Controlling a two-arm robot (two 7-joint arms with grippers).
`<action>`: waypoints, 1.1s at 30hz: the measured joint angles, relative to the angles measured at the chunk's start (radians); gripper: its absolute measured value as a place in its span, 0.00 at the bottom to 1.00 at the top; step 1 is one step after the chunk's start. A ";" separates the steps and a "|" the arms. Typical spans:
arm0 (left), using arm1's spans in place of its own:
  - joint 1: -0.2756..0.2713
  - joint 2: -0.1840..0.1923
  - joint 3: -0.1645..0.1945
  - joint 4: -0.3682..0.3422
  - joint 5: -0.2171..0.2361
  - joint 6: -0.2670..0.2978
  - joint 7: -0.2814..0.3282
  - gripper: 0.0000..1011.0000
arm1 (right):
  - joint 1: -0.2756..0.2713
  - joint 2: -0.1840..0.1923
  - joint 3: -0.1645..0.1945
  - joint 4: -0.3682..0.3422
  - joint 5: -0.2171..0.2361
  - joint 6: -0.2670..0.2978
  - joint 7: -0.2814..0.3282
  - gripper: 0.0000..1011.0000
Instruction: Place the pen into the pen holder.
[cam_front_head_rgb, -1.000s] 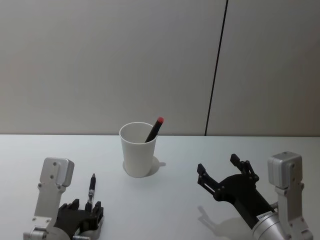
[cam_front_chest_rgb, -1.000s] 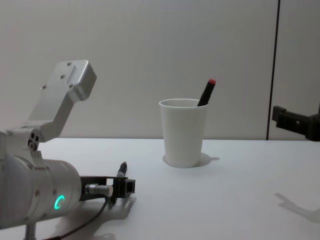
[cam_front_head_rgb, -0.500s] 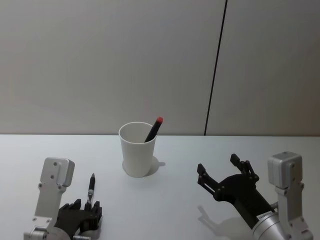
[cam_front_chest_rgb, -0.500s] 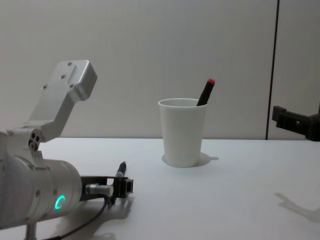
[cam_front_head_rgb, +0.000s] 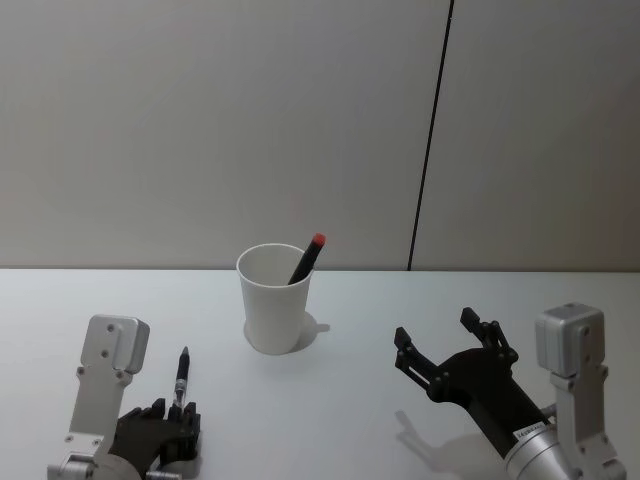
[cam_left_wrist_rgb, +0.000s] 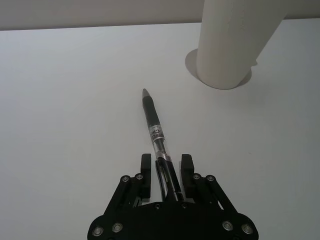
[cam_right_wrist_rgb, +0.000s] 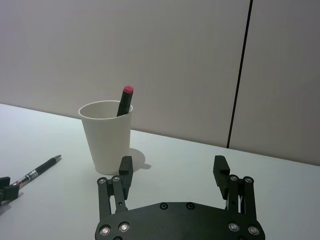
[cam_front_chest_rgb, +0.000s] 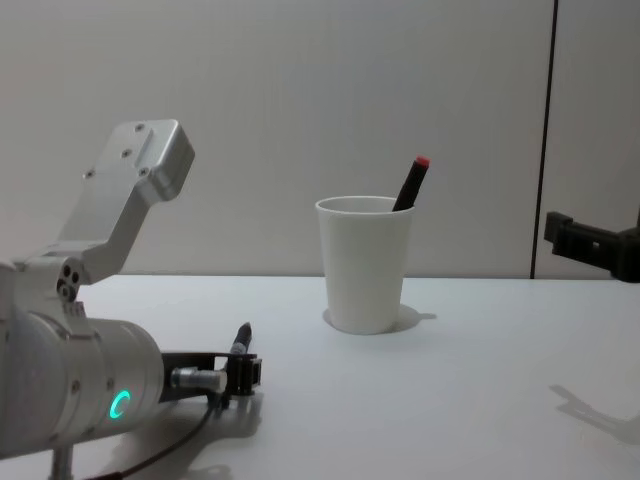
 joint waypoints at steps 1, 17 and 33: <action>0.000 0.000 0.000 0.000 0.000 0.000 0.000 0.36 | 0.000 0.000 0.000 0.000 0.000 0.000 0.000 0.99; -0.002 0.004 0.002 -0.001 0.005 0.005 -0.013 0.25 | 0.000 0.000 0.000 0.000 0.000 0.000 0.000 0.99; -0.003 0.005 0.002 -0.002 0.006 0.008 -0.016 0.18 | 0.000 0.000 0.000 0.000 0.000 0.000 0.000 0.99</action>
